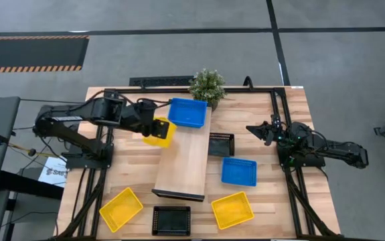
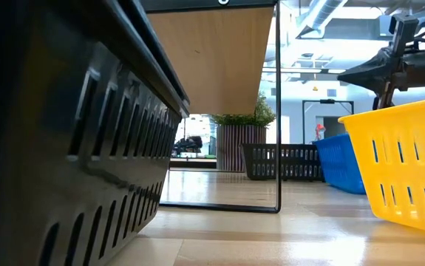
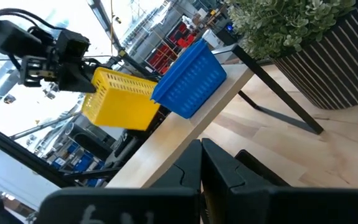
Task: Stack baskets on shelf by color
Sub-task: Put the top left yellow basket on the shelf
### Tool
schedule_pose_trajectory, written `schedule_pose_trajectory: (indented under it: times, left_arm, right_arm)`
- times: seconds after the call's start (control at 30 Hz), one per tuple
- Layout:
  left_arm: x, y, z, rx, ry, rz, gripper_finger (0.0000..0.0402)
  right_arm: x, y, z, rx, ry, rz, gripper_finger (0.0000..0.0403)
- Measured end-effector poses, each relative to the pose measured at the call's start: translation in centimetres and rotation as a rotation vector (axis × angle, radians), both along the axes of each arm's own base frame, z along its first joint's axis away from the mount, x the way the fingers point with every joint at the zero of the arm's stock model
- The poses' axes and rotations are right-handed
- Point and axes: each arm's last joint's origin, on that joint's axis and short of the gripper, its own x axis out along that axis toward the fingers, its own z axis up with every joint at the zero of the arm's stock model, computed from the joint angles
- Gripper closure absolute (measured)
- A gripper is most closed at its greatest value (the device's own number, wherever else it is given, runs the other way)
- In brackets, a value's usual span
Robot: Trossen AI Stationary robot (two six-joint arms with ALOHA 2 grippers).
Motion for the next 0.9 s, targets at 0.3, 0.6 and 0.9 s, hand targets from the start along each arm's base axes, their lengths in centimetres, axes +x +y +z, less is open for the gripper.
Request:
schedule_pose_trajectory:
  times: [0.3,0.6,0.9]
  left_arm:
    - [4.5,-0.4,-3.0,-0.055,0.135,-0.070,0.0401]
    - [8.4,-0.6,-3.3,-0.058,0.127,-0.109,0.0401]
    - [10.2,0.0,-3.7,-0.102,0.094,-0.038,0.0378]
  right_arm:
    - [0.0,0.0,0.0,-0.003,0.002,0.000,0.0377]
    - [0.0,0.0,0.0,-0.002,0.002,0.001,0.0377]
    - [0.0,0.0,0.0,0.000,0.001,0.002,0.0377]
